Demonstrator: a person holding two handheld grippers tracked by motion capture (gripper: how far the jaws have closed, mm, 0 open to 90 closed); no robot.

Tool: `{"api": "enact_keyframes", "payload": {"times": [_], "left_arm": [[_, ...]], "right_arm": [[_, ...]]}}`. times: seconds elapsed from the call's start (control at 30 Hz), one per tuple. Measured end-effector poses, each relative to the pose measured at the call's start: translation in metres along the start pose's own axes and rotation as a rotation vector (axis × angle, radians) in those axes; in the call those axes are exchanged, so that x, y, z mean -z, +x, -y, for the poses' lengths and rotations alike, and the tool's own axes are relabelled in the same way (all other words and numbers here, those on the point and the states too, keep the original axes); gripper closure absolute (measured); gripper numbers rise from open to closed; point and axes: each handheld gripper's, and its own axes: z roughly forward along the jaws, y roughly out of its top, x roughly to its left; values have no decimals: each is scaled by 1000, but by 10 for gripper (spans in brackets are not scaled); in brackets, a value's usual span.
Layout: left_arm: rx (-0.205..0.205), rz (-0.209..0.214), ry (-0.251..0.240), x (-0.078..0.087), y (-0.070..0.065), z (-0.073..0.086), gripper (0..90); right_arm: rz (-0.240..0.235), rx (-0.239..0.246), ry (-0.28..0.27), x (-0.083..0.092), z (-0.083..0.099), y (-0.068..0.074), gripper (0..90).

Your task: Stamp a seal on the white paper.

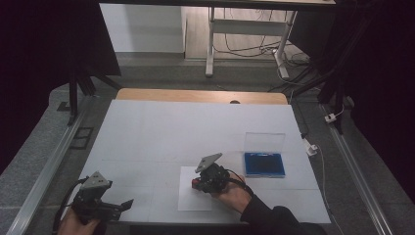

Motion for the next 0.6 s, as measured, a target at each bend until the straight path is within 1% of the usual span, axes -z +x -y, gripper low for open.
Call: {"api": "enact_keyframes", "payload": {"times": [0.03,0.07,0.1,0.17,0.23,0.27,0.3,0.37,0.4,0.43,0.47,0.5,0.6], "left_arm": [[0,0,0,0,0,0,9],[0,0,0,0,0,0,9],[0,0,0,0,0,0,9],[1,1,1,0,0,0,9],[1,1,1,0,0,0,9],[1,1,1,0,0,0,9],[2,2,2,0,0,0,9],[2,2,1,0,0,0,9],[2,2,2,0,0,0,9],[2,2,1,0,0,0,9],[2,1,1,0,0,0,9],[1,1,0,0,0,0,9],[1,1,0,0,0,0,9]], "right_arm": [[0,0,0,0,0,0,804],[-22,-30,-10,0,1,-4,804],[-26,-37,-11,0,2,-6,804],[-29,-35,-12,0,2,-7,804],[-17,-30,-7,0,1,-4,804],[9,1,15,0,-1,0,803],[18,8,21,0,-2,2,804],[18,12,17,0,-2,3,803],[21,12,18,0,-2,4,804],[9,0,12,0,-1,1,803],[9,0,12,0,-1,1,803],[-3,-13,3,0,0,-1,803],[-3,-13,1,0,0,-1,803]]}}
